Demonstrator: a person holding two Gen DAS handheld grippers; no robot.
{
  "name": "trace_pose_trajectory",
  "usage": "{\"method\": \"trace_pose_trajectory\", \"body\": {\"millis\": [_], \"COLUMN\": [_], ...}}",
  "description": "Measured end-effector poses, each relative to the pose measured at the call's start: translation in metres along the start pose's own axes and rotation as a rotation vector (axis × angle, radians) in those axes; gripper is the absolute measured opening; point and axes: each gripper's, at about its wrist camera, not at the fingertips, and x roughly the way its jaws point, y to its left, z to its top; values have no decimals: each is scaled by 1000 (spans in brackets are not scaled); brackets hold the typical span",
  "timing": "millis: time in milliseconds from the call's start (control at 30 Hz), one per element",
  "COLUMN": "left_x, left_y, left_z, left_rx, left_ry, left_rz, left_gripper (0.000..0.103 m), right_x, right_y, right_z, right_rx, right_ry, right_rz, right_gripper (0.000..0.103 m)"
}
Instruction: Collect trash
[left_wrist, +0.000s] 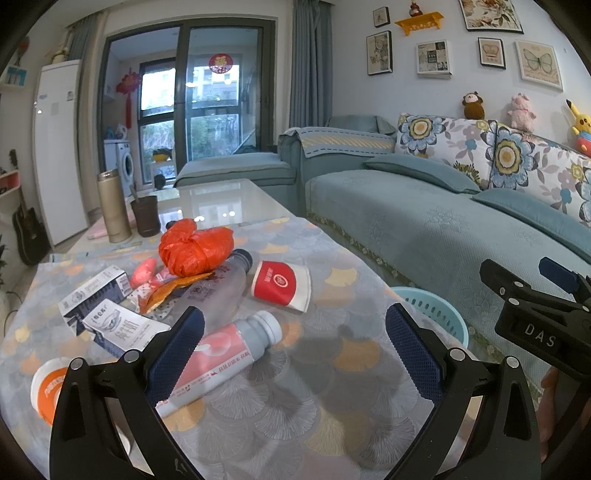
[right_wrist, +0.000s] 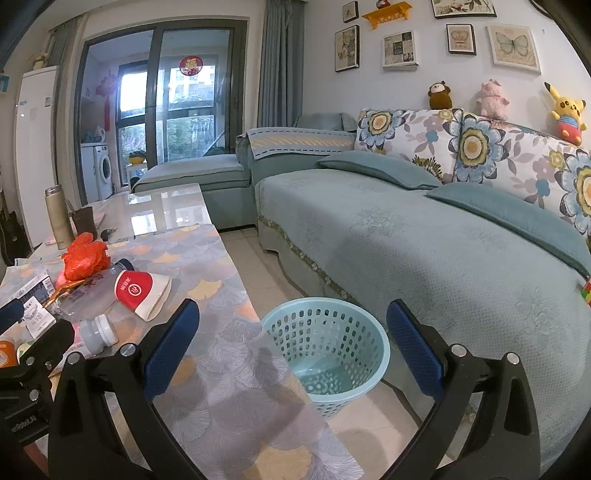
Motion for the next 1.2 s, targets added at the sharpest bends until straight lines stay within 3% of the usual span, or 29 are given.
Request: {"method": "trace_pose_trajectory", "body": {"millis": [433, 733, 900, 1000, 1167, 1200], "left_x": [-2, -17, -38, -52, -70, -69], "left_y": [4, 5, 27, 69, 134, 142], "left_z": [2, 10, 19, 17, 0, -2], "left_rx": [-6, -32, -78, -197, -374, -392], "left_ry": [-7, -5, 0, 52, 134, 152], "left_rz": [5, 48, 165, 296, 508, 515], "left_gripper": [95, 95, 96, 96, 96, 96], "right_x": [0, -1, -1, 2, 4, 4], "right_y": [0, 4, 12, 22, 55, 66], "right_z": [0, -1, -2, -4, -6, -7], "right_rx": [-3, -15, -42, -50, -83, -100], "right_ry": [6, 16, 38, 88, 150, 166], "right_rz": [5, 44, 88, 154, 289, 324], "right_gripper": [97, 96, 88, 81, 81, 81]}}
